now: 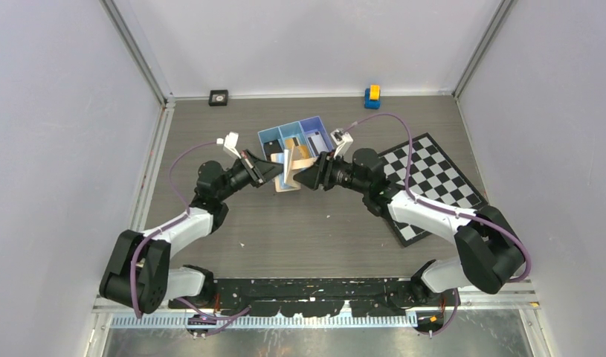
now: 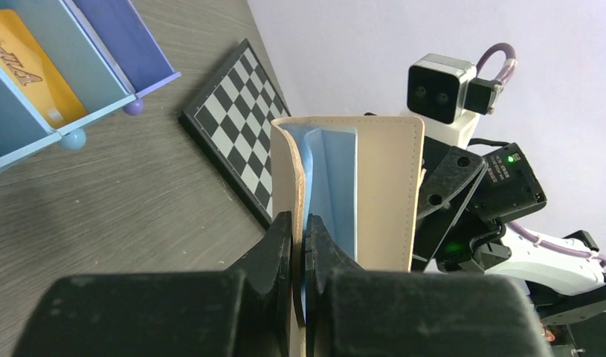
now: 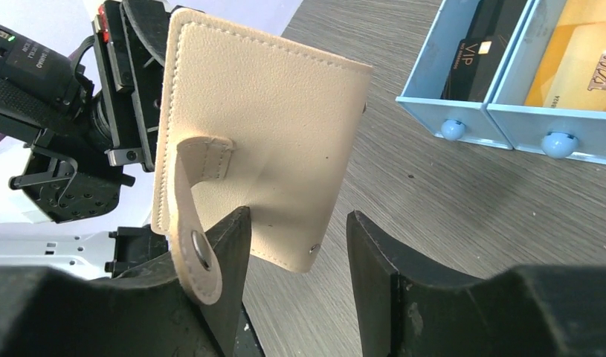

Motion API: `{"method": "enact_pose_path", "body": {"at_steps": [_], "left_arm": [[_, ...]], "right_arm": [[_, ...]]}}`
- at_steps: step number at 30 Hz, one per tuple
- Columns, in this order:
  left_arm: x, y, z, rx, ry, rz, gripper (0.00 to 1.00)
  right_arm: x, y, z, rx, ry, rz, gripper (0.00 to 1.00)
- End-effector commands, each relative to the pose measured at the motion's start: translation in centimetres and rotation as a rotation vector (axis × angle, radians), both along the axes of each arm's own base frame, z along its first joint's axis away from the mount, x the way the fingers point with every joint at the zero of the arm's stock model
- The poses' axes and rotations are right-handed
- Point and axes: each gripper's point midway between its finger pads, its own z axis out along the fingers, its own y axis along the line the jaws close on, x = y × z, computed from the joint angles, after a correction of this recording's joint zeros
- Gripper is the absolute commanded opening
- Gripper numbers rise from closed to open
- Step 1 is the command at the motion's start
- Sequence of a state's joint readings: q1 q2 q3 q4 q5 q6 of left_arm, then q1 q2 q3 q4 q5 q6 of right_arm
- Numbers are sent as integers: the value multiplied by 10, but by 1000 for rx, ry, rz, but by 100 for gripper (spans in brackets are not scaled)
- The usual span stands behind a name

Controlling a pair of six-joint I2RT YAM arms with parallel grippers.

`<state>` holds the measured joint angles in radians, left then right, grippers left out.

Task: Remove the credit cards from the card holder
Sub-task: Close the card holder.

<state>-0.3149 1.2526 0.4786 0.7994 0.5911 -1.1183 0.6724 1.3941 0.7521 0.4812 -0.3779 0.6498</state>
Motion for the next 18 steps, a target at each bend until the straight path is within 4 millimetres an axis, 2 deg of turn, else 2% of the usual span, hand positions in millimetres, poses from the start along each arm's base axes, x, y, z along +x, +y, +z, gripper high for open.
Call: {"method": "enact_pose_path", "body": {"at_steps": [1,6,11,18], "left_arm": [[-5,-10,40,-85,-114,-71,0],[-4,-15,42,-144,-108,-105,0],[-5,-17,47,-192,-122,-139,0],[-3,-14,44,-193,-108,-125,0]], "right_arm": [[11,4,22,23,-57,-31,58],[12,-7,27,54,-62,-98,77],[12,-10,33,107,-38,-96,79],[21,-42,47,224,-50,-188,88]]}}
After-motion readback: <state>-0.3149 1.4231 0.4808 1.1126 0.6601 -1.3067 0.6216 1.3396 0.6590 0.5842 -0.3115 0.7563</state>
